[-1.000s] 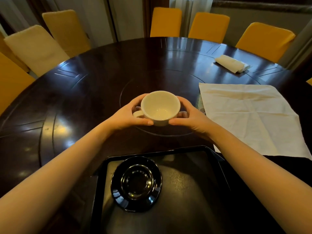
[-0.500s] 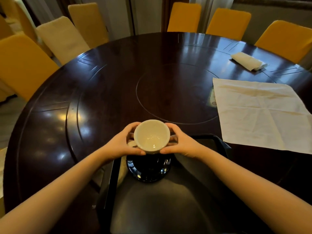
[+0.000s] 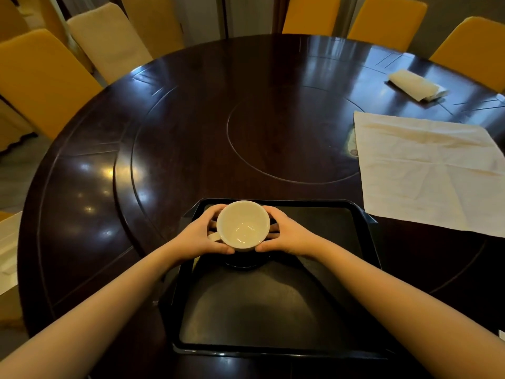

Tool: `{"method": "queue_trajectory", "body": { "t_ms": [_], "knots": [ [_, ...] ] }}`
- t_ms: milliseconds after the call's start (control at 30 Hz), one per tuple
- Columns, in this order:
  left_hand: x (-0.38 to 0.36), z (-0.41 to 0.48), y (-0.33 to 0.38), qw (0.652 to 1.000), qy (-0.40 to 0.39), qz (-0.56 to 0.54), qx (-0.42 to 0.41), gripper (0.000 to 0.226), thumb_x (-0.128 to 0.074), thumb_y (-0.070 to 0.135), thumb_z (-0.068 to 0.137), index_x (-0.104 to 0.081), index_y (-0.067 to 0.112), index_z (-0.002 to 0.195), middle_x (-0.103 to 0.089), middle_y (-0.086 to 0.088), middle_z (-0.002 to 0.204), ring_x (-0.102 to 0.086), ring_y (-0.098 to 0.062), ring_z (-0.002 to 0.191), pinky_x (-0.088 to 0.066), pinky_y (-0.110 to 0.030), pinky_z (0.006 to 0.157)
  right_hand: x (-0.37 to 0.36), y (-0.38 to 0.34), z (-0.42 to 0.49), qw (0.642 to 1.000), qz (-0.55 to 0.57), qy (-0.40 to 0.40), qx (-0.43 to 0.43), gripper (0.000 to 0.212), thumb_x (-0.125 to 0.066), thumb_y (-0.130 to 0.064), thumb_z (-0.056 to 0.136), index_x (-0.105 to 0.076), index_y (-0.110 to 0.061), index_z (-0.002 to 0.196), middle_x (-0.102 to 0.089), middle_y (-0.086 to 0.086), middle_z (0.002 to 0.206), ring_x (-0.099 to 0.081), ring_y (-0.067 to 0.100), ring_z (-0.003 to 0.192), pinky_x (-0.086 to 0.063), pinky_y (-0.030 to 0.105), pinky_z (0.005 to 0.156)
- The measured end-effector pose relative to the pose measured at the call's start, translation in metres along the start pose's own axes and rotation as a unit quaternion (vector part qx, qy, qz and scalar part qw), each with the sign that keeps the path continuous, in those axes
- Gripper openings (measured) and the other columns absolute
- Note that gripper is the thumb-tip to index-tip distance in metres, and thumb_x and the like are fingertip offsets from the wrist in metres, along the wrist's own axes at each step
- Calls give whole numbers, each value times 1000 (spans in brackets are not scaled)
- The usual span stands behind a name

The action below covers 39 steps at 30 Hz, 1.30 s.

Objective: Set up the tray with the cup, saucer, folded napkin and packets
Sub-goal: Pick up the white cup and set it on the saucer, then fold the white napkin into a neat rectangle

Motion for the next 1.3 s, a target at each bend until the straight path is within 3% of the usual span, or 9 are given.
{"method": "queue_trajectory", "body": {
  "t_ms": [333, 467, 600, 767, 933, 1300],
  "knots": [
    [2, -1, 12, 998, -12, 63, 22, 96, -83, 20, 65, -25, 28, 141, -38, 4, 142, -38, -18, 130, -33, -40, 110, 0, -5, 0, 999, -32, 4, 12, 84, -77, -16, 73, -27, -25, 141, -33, 4, 146, -39, 16, 126, -38, 27, 97],
    [12, -5, 24, 993, -49, 80, 67, 109, -83, 25, 65, -11, 28, 147, -35, 7, 143, -39, -11, 125, -35, -30, 106, 7, -10, -5, 999, -46, -6, -29, 92, -77, -16, 74, -19, -21, 145, -35, 6, 146, -45, 23, 127, -42, 35, 100],
    [37, -6, 51, 985, -80, 123, 91, 97, -77, 36, 71, -16, 27, 146, -43, 1, 145, -45, -16, 126, -36, -37, 109, 28, -23, -14, 993, -105, -6, -58, 93, -75, -22, 76, -16, -21, 148, -31, 7, 151, -43, 24, 130, -41, 32, 97],
    [68, 7, 94, 939, -120, 275, 167, 76, -56, 51, 83, -26, 20, 145, -39, -5, 148, -41, -22, 132, -36, -36, 107, 60, -46, -28, 976, -204, -11, -77, 85, -72, -29, 78, -22, -19, 146, -36, 10, 149, -41, 27, 132, -37, 37, 105],
    [65, 29, 142, 945, -24, 312, 91, 74, -52, 53, 85, -24, 21, 145, -42, -9, 146, -43, -26, 131, -34, -37, 109, 82, -56, -57, 964, -245, 46, -95, 77, -62, -41, 85, -23, -17, 146, -33, 11, 151, -38, 27, 135, -35, 37, 107],
    [-68, 85, 230, 937, -51, 342, -47, 75, -48, 50, 89, -16, 15, 147, -27, -11, 154, -32, -30, 138, -28, -38, 111, 162, -15, -131, 922, -290, 189, -172, 59, -46, -40, 95, -30, -9, 143, -38, 14, 148, -41, 30, 133, -33, 39, 108]
  ]
}}
Point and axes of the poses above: each hand's wrist, its own z-axis towards the middle knuckle, its own x-axis out of the back of the hand, y = z × x, the point moved 1 cm from there along z, towards the middle knuckle
